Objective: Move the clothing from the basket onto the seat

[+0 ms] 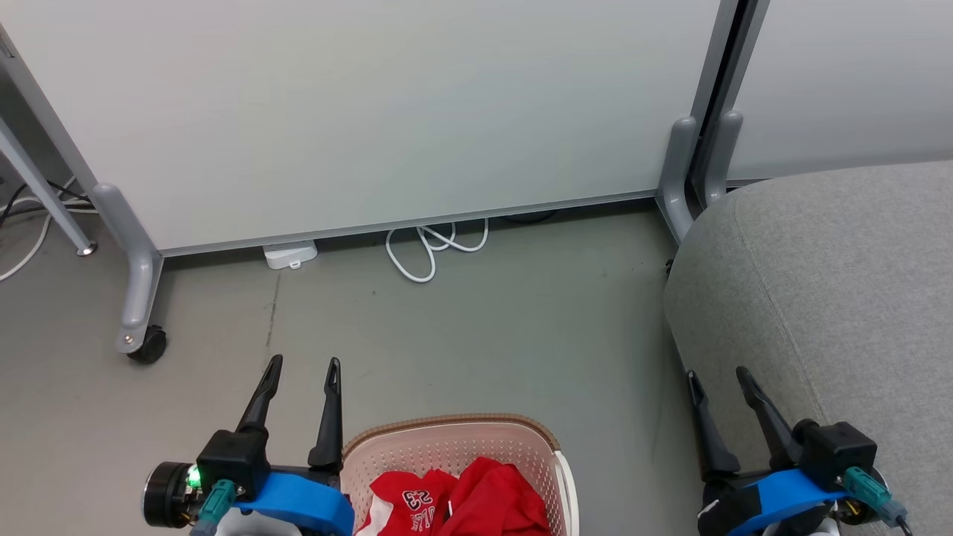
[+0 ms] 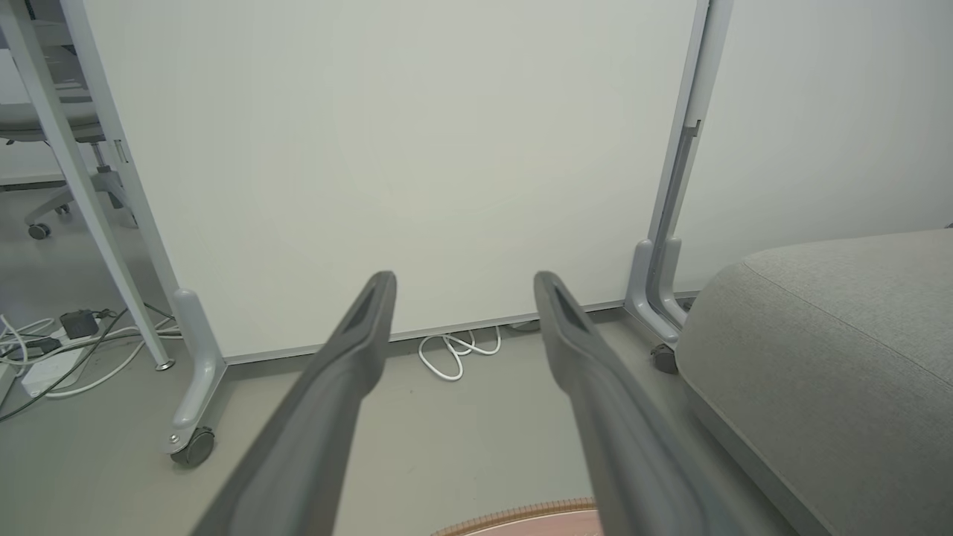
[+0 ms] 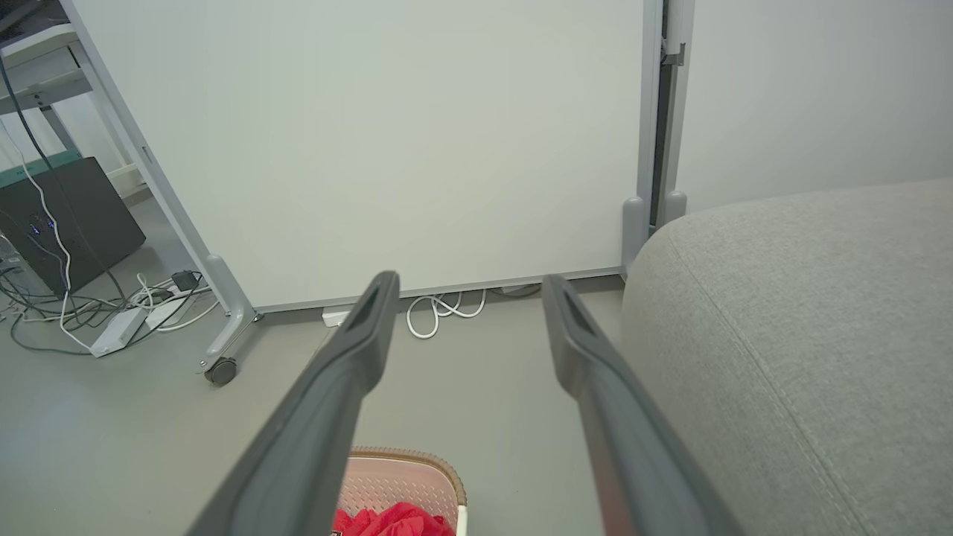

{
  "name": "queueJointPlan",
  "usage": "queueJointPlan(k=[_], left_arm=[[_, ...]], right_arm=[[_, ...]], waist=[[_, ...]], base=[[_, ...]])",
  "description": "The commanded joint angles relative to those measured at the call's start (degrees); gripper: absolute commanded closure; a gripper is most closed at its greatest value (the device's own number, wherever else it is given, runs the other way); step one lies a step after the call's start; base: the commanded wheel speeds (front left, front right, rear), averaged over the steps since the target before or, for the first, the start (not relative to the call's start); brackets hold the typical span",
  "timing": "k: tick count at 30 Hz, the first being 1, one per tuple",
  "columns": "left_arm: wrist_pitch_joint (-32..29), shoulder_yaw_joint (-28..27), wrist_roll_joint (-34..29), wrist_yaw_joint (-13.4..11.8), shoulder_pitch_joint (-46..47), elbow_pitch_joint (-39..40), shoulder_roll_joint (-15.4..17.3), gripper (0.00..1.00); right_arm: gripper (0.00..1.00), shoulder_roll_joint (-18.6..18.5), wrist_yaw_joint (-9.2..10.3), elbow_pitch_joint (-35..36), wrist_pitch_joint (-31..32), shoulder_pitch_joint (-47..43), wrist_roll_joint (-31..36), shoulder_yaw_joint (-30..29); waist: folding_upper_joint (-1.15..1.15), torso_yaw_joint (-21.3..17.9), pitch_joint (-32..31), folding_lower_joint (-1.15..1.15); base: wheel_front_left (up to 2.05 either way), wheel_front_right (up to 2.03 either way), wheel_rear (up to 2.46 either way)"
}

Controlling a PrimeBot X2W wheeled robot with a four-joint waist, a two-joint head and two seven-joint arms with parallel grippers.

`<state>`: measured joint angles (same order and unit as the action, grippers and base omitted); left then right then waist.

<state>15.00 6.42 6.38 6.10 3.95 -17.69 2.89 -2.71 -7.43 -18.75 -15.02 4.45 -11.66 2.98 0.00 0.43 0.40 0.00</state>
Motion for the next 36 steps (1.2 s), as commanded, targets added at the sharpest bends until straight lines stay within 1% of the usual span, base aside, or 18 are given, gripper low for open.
queueJointPlan(k=[1, 7, 13, 20, 24, 30, 36], left_arm=[[0.3, 0.1, -0.1, 0.2, 0.6, 0.0, 0.0, 0.0], [0.3, 0.0, -0.3, 0.3, 0.9, -0.4, 0.0, 0.0], [0.3, 1.5, -2.4, 0.8, 3.2, -3.8, 0.2, 0.0], [0.2, 7.2, -4.5, 1.5, 10.5, -11.1, 3.0, 0.0], [0.2, 13.4, -4.7, 1.5, 15.3, -16.2, 5.2, 0.0], [0.2, 24.0, -2.3, 1.3, 22.3, -23.2, 8.2, 0.0], [0.2, 35.4, 1.6, 1.4, 27.9, -31.3, 9.2, 0.0]], right_arm=[[0.0, -0.3, -0.1, 0.0, -0.2, 0.2, 0.0, 0.0], [0.0, -0.3, -0.1, 0.1, -0.2, 0.1, -0.3, 0.2], [0.0, -0.3, -0.1, 0.0, -0.2, 1.0, -0.3, 0.3], [0.0, -0.3, -0.07, 0.8, -0.2, 3.6, 0.2, 0.6], [0.0, -0.3, -0.07, 1.2, -0.2, 5.5, 0.4, 0.7], [0.0, -0.3, -0.07, 2.1, -0.2, 8.4, 0.0, 1.1], [0.0, -0.3, -0.07, 2.8, -0.2, 11.1, -0.3, 1.3]], waist=[[0.0, 0.0, 0.0, 0.0], [0.0, -0.1, 0.3, 0.0], [0.0, -0.6, 1.6, 0.0], [0.0, -2.4, 7.2, 0.0], [0.0, -4.0, 11.1, 0.0], [0.0, -6.5, 17.2, 0.0], [0.0, -8.5, 22.4, 0.0]], base=[[0.0, 0.0, 0.0], [0.0, 0.0, 0.0], [0.0, 0.0, 0.0], [0.0, 0.0, 0.0], [0.0, 0.0, 0.0], [0.0, 0.0, 0.0], [0.0, 0.0, 0.0]])
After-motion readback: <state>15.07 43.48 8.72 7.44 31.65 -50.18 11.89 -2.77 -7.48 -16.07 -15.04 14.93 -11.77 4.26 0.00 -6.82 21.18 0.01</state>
